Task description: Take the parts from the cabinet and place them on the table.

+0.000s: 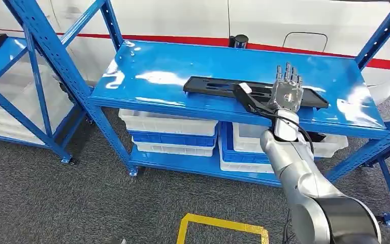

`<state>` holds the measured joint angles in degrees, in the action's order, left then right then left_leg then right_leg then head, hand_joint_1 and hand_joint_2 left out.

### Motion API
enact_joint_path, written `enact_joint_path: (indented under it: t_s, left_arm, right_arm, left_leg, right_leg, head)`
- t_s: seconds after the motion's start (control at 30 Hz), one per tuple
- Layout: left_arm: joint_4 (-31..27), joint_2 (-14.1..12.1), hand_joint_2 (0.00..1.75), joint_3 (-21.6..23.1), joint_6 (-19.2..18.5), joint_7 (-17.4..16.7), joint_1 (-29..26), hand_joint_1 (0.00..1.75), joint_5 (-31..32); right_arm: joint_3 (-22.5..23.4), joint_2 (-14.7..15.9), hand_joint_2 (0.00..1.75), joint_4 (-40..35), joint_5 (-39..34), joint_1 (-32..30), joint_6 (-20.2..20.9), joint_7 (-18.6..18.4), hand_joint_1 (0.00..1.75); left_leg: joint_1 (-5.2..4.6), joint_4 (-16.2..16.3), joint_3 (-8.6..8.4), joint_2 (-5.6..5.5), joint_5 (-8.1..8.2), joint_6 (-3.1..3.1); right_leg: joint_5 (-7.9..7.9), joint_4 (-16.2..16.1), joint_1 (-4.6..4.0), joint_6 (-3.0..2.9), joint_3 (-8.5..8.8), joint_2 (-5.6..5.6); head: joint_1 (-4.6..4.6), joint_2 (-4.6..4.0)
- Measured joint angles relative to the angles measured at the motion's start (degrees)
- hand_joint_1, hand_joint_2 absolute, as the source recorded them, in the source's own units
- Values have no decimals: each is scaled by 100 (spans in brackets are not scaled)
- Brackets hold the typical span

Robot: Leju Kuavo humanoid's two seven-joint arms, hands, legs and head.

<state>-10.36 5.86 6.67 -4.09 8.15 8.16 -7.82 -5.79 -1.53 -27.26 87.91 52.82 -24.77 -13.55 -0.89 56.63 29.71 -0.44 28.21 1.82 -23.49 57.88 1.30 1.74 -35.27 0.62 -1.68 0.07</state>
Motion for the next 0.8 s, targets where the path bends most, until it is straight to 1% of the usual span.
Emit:
enact_joint_path:
  t_s: [0.2, 0.63, 0.67, 0.8]
  left_arm:
    - [0, 0, 0, 2, -46, 0, 1, 0, 2]
    - [0, 0, 0, 0, -59, 2, 1, 0, -22]
    - [0, 0, 0, 0, -59, 0, 1, 0, -26]
    - [0, 2, 0, 2, -57, 0, 1, 0, 2]
  right_arm:
    - [15, 26, 175, 39, -13, -51, 77, -103, 0]
    - [35, 37, 175, 302, -15, -174, 72, -127, 0]
    - [35, 31, 175, 317, -15, -174, 70, -127, 175]
    - [68, 15, 175, 365, -20, -193, -20, -98, 175]
  left_leg:
    - [-1, 0, 0, 0, 0, 0]
    - [-1, 0, 4, 0, 1, 0]
    - [-1, 0, 3, 0, 1, 0]
    - [-1, 0, -1, 0, 0, 0]
  right_leg:
    - [0, 0, 1, 0, 0, 0]
    - [0, 0, 0, 0, 0, 0]
    - [0, 0, 0, 0, 0, 0]
    - [0, 0, 0, 0, 0, 0]
  head:
    - [2, 0]
    - [0, 0]
    - [0, 0]
    - [0, 0]
